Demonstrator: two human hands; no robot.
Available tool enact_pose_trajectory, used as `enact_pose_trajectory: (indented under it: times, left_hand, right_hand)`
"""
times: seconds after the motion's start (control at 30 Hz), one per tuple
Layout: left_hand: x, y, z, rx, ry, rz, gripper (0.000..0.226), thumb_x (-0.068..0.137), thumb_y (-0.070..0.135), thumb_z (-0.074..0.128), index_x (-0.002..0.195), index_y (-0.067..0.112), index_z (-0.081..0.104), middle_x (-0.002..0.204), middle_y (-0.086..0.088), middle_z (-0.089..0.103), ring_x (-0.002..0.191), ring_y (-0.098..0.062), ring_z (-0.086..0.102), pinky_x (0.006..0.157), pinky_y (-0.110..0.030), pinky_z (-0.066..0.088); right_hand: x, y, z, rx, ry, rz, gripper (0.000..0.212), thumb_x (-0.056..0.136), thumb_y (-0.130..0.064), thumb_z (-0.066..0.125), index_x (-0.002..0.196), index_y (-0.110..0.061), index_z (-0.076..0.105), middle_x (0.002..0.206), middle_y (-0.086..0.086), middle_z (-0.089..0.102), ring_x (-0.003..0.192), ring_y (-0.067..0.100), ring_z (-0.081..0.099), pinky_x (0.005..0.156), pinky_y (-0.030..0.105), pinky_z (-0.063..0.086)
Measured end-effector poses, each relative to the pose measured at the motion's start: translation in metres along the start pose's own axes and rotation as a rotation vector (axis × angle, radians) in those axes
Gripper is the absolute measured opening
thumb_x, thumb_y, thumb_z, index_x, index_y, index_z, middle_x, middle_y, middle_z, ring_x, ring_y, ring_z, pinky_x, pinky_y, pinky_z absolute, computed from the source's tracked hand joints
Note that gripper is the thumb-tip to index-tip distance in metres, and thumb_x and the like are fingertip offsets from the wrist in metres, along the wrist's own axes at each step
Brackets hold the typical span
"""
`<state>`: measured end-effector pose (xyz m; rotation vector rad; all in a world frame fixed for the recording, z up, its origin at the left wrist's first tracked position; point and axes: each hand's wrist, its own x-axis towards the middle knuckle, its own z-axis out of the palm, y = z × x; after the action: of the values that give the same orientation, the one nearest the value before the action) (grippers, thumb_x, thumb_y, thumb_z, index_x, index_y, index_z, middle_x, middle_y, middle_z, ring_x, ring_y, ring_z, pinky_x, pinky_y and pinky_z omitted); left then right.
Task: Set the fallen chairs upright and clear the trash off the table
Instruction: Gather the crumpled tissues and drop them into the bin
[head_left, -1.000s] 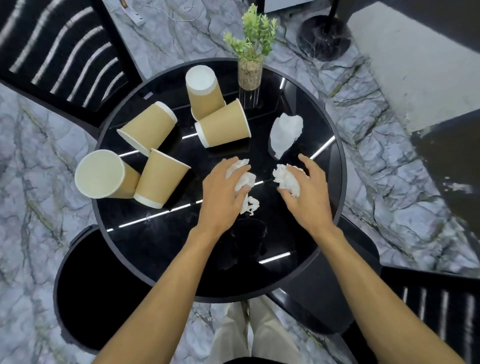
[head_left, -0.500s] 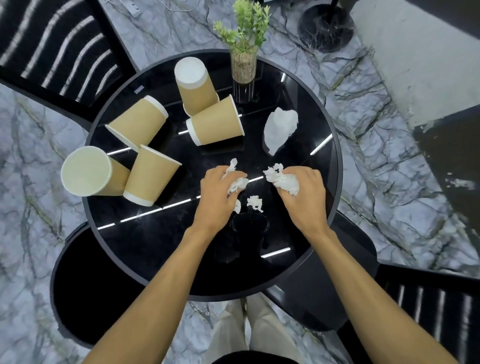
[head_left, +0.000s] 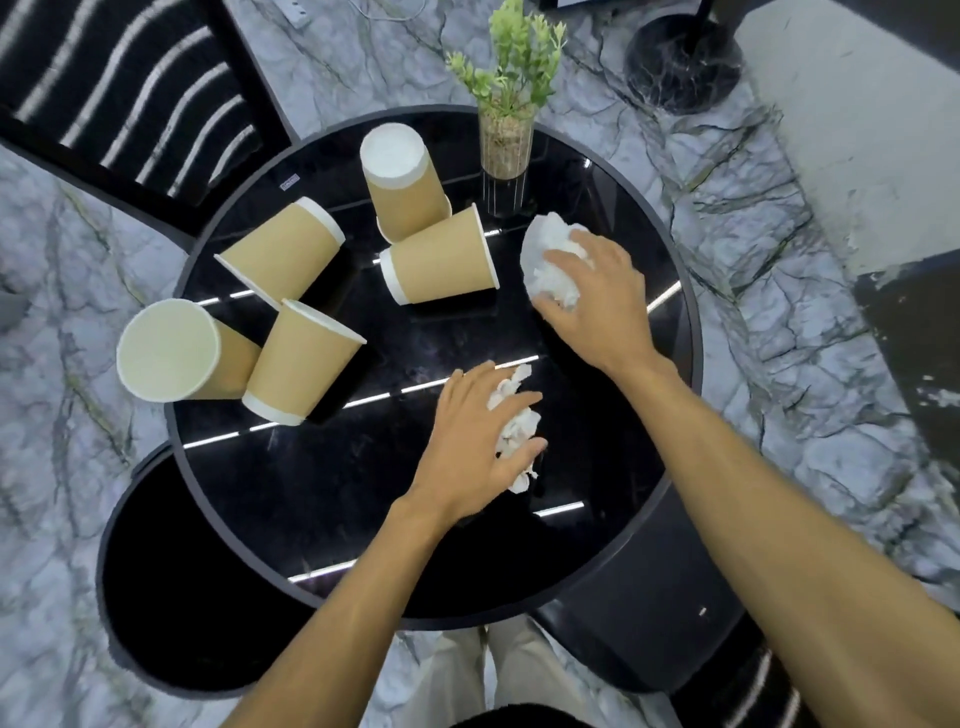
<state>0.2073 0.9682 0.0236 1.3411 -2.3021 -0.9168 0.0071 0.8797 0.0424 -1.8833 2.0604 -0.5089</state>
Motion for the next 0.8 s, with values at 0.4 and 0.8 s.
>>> enact_pose_trajectory:
  times: [0.4, 0.8]
  left_hand:
    - [-0.016, -0.014, 0.017, 0.032, 0.102, 0.030, 0.027, 0.093, 0.031, 0.063, 0.120, 0.030, 0.060, 0.120, 0.007, 0.054, 0.121, -0.012, 0.037, 0.106, -0.028, 0.020]
    - [-0.027, -0.003, -0.005, -0.116, 0.168, -0.112, 0.031, 0.081, 0.016, 0.073, 0.108, 0.030, 0.068, 0.088, 0.016, 0.049, 0.087, -0.005, 0.048, 0.080, -0.013, 0.038]
  right_hand:
    - [-0.005, 0.005, 0.022, 0.124, 0.115, -0.086, 0.023, 0.081, -0.023, 0.075, 0.104, -0.019, 0.070, 0.117, 0.004, 0.061, 0.103, 0.027, 0.050, 0.085, 0.032, 0.045]
    - [-0.068, -0.006, -0.011, 0.489, 0.097, 0.015, 0.022, 0.079, -0.021, 0.080, 0.099, -0.015, 0.073, 0.106, 0.000, 0.064, 0.099, 0.013, 0.060, 0.085, 0.011, 0.043]
